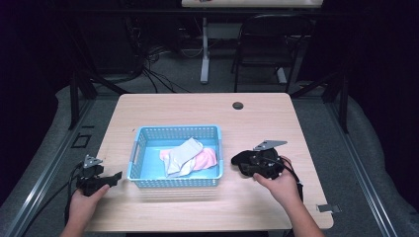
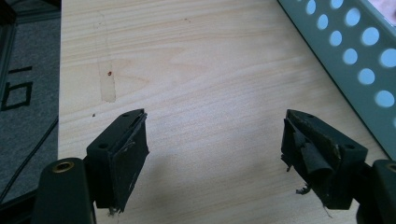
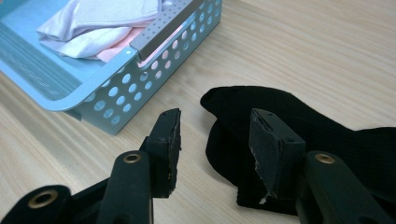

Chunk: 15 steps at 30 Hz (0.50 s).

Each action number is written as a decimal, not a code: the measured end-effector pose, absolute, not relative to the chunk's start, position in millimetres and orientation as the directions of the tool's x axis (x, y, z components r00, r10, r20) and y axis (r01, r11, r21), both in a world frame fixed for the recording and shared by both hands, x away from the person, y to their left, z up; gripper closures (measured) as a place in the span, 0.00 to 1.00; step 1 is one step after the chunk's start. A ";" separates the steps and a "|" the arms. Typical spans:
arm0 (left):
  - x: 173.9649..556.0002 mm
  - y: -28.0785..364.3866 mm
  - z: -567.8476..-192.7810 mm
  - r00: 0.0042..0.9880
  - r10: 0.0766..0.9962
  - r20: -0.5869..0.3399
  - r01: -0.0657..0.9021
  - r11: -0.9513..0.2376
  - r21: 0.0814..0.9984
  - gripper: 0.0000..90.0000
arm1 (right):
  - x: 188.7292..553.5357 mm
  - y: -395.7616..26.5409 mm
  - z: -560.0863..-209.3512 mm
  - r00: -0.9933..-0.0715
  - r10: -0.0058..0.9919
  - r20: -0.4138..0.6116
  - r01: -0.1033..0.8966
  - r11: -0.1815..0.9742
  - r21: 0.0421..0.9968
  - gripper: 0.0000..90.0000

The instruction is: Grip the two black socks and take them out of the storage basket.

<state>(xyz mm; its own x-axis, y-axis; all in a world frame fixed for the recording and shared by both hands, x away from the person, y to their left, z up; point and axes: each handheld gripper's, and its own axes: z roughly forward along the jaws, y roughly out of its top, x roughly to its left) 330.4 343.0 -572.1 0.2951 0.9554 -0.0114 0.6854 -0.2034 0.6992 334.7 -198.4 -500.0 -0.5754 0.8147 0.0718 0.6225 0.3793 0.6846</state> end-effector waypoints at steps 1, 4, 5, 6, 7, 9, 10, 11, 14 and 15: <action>330.4 342.7 -572.1 0.293 0.956 -0.012 0.686 -0.202 0.699 0.25 | 334.7 -198.4 -500.0 -0.575 0.815 0.072 0.622 0.379 0.685 0.60; 330.6 342.6 -572.1 0.297 0.955 -0.010 0.687 -0.206 0.697 0.25 | 332.8 -195.7 -505.1 -0.574 0.816 0.072 0.618 0.373 0.692 0.60; 330.6 342.5 -572.2 0.297 0.955 -0.009 0.687 -0.206 0.697 0.25 | 332.6 -195.6 -506.4 -0.578 0.813 0.072 0.618 0.379 0.688 0.59; 330.8 342.5 -572.2 0.298 0.954 -0.008 0.686 -0.208 0.698 0.25 | 332.2 -194.8 -507.8 -0.578 0.812 0.083 0.622 0.372 0.690 0.59; 330.8 342.4 -572.3 0.298 0.954 -0.008 0.686 -0.208 0.697 0.25 | 331.9 -193.9 -510.1 -0.576 0.813 0.080 0.619 0.371 0.692 0.59; 330.6 342.5 -572.3 0.297 0.955 -0.009 0.687 -0.207 0.697 0.25 | 331.3 -192.1 -514.4 -0.579 0.812 0.075 0.618 0.377 0.690 0.59; 330.6 342.7 -572.3 0.297 0.955 -0.010 0.687 -0.207 0.697 0.25 | 331.1 -191.7 -516.6 -0.584 0.808 0.073 0.616 0.382 0.689 0.58; 330.6 342.7 -572.2 0.296 0.955 -0.009 0.687 -0.206 0.697 0.25 | 330.8 -191.1 -519.0 -0.583 0.810 0.073 0.615 0.380 0.691 0.58; 330.7 342.6 -571.8 0.299 0.954 -0.010 0.684 -0.207 0.700 0.25 | 329.0 -189.6 -525.4 -0.573 0.817 0.064 0.607 0.371 0.703 0.58; 330.7 342.5 -571.8 0.301 0.954 -0.010 0.682 -0.207 0.702 0.25 | 328.3 -189.3 -527.0 -0.576 0.816 0.052 0.603 0.381 0.700 0.58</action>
<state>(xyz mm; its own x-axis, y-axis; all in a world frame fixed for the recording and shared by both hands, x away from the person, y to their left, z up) 330.7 342.5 -571.8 0.3006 0.9537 -0.0104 0.6816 -0.2071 0.7018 328.3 -189.3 -527.0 -0.5760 0.8158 0.0522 0.6034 0.3812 0.7004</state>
